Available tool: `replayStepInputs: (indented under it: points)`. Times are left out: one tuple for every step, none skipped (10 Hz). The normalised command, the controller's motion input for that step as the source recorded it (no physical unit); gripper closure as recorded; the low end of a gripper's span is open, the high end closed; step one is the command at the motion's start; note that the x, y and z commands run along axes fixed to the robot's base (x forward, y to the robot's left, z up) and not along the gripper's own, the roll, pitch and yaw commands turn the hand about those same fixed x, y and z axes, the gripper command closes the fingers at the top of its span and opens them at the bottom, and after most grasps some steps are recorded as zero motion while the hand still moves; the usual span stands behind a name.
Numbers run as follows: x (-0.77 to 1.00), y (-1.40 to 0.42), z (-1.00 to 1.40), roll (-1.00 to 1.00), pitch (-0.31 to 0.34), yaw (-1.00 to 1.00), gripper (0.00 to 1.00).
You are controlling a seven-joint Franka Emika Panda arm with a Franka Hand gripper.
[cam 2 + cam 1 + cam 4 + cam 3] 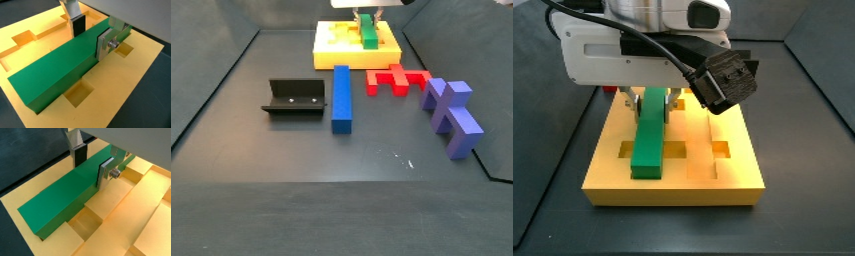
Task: Pick up the green object. Move up. Move to above the board. Insert the green object.
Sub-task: Insert the green object.
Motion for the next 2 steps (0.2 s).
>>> replayStepInputs:
  points:
    - [0.00, 0.00, -0.03, 0.00, 0.000, 0.03, 1.00]
    - [0.00, 0.00, 0.00, 0.00, 0.000, 0.00, 1.00]
